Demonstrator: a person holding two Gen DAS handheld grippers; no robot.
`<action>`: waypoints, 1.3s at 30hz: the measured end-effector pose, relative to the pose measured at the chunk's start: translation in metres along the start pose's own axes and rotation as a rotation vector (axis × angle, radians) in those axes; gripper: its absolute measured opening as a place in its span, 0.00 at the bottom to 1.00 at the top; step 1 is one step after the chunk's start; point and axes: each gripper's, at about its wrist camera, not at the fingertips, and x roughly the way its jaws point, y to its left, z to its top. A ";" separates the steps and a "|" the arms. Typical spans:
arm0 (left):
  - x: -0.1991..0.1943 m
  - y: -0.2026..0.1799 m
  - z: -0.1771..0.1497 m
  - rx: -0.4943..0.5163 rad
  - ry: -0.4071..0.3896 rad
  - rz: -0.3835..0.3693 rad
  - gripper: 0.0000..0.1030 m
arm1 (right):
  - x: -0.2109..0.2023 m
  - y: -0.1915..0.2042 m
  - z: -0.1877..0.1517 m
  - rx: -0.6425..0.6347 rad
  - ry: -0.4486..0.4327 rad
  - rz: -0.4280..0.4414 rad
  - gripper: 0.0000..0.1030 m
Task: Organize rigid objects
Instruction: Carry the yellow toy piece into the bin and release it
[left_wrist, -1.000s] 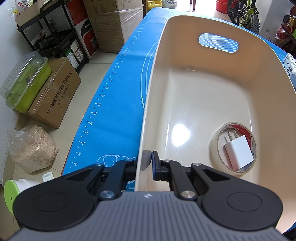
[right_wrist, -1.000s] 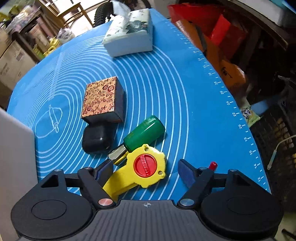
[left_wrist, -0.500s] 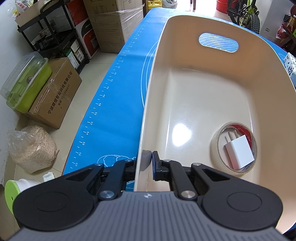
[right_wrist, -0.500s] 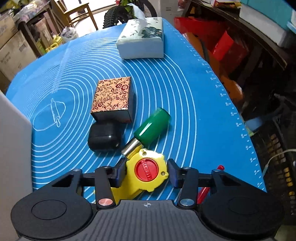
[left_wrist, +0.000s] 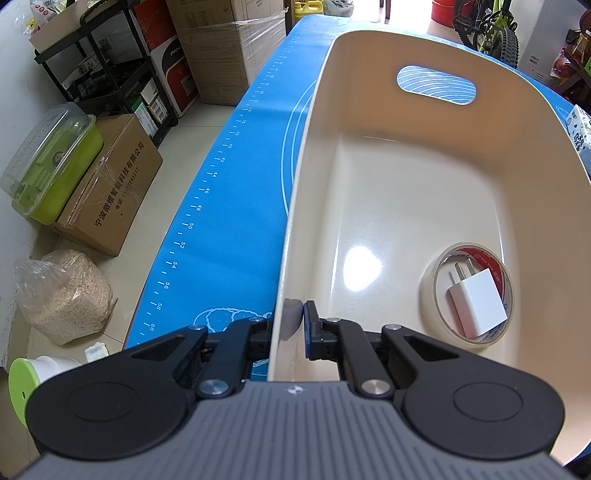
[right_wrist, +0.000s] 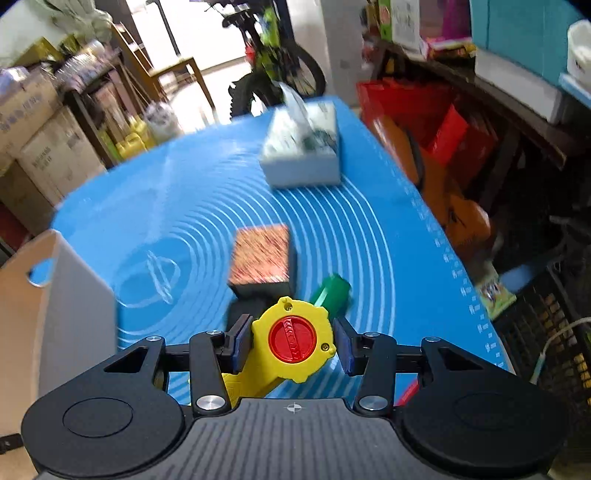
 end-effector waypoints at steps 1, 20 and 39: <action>0.000 0.000 0.000 0.000 0.000 0.000 0.11 | -0.004 0.003 0.001 -0.005 -0.014 0.008 0.51; 0.000 -0.002 0.001 0.015 -0.003 0.005 0.11 | -0.073 0.109 0.008 -0.098 -0.280 0.284 0.52; -0.001 -0.003 0.001 0.022 -0.005 0.010 0.11 | -0.029 0.211 -0.069 -0.462 -0.104 0.333 0.52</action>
